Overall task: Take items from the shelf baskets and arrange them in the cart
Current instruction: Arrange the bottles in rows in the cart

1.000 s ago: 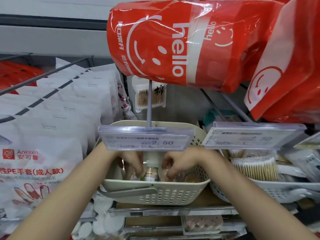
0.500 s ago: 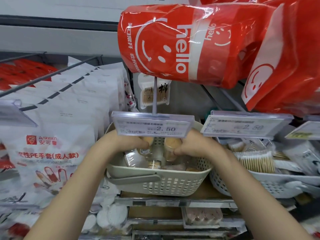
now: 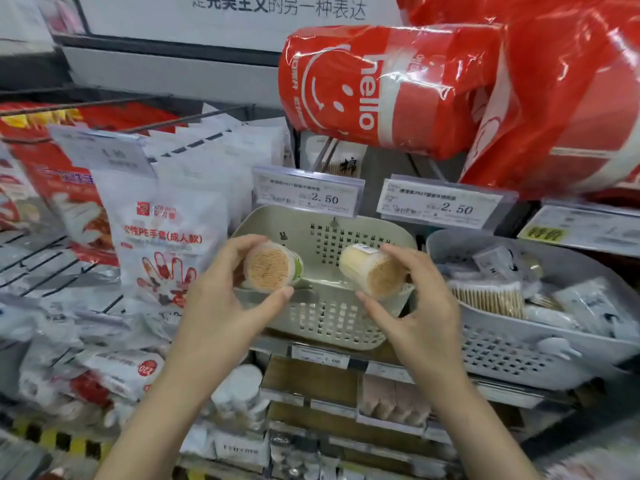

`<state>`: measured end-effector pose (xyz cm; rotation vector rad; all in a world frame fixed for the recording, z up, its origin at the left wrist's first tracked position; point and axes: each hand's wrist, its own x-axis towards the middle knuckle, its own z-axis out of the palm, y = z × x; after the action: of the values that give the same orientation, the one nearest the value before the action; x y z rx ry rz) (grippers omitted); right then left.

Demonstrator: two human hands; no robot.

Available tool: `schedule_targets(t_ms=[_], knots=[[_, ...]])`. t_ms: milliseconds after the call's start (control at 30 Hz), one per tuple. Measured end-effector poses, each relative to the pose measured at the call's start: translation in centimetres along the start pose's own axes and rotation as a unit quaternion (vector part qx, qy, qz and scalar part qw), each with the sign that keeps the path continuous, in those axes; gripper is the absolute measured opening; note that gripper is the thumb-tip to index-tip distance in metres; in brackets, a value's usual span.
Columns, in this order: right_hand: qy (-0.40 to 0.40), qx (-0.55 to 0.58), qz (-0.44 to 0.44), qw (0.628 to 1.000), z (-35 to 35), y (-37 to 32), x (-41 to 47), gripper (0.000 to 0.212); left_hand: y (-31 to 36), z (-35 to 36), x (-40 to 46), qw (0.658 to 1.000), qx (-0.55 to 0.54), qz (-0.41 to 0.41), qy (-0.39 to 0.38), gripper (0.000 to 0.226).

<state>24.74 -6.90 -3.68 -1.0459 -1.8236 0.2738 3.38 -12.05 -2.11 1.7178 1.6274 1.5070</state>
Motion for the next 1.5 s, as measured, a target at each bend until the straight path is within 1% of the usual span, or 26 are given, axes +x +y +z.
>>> schedule_targets(t_ms=[133,200,267,333,433,533,600,667,700,800,900,1000,1067,1200,1267,1333,1500], knots=[[0.030,0.081,-0.055,0.995,-1.2,-2.4,-3.0,0.058,2.0,-1.5,-5.6,0.994,-0.046,-0.048,0.087,0.047],[0.010,0.129,-0.056,0.990,-1.3,-3.8,-4.7,0.060,2.5,-2.1,-8.7,0.987,-0.059,-0.087,0.124,0.048],[-0.032,0.187,-0.023,0.982,-0.8,-5.0,-6.7,0.059,2.6,-2.9,-12.1,0.977,-0.062,-0.128,0.156,0.046],[-0.088,0.245,0.042,0.965,0.5,-6.1,-8.8,0.060,2.5,-3.9,-15.4,0.966,-0.051,-0.170,0.190,0.044],[-0.180,0.310,0.126,0.925,2.8,-7.8,-12.1,0.060,2.1,-5.7,-20.3,0.942,-0.035,-0.233,0.239,0.046],[-0.259,0.347,0.173,0.885,4.6,-9.5,-14.7,0.055,1.3,-7.9,-24.4,0.912,-0.038,-0.283,0.295,0.044],[-0.310,0.351,0.180,0.865,5.9,-10.5,-16.0,0.050,0.3,-9.3,-26.7,0.888,-0.040,-0.316,0.332,0.040],[-0.352,0.356,0.181,0.847,7.6,-11.5,-17.1,0.050,-1.1,-10.8,-28.7,0.864,-0.053,-0.337,0.370,0.023],[-0.370,0.361,0.185,0.836,8.7,-12.0,-17.5,0.050,-1.7,-11.6,-29.6,0.855,-0.056,-0.340,0.386,0.020],[-0.411,0.373,0.206,0.806,12.8,-14.4,-18.6,0.047,-3.2,-14.7,-31.5,0.829,-0.058,-0.349,0.432,0.020],[-0.444,0.383,0.214,0.781,18.0,-18.1,-20.6,0.048,-4.8,-18.7,-33.3,0.806,-0.054,-0.357,0.469,0.020],[-0.485,0.381,0.178,0.767,23.0,-22.8,-22.8,0.050,-6.4,-23.9,-35.2,0.795,-0.043,-0.361,0.485,0.022],[-0.512,0.376,0.150,0.757,25.9,-26.1,-24.1,0.055,-7.5,-27.8,-36.5,0.787,-0.026,-0.366,0.496,0.022],[-0.553,0.384,0.145,0.725,30.7,-31.1,-25.7,0.059,-9.2,-34.2,-38.7,0.752,0.004,-0.368,0.548,0.020],[-0.566,0.375,0.143,0.721,32.7,-32.7,-25.8,0.058,-10.0,-36.4,-39.4,0.742,0.001,-0.365,0.562,0.020],[-0.574,0.358,0.136,0.723,34.8,-33.6,-25.5,0.057,-11.1,-37.9,-40.0,0.736,-0.007,-0.368,0.567,0.023],[-0.600,0.330,0.121,0.718,40.9,-35.3,-24.1,0.052,-15.3,-40.6,-39.9,0.717,-0.035,-0.389,0.578,0.026]])
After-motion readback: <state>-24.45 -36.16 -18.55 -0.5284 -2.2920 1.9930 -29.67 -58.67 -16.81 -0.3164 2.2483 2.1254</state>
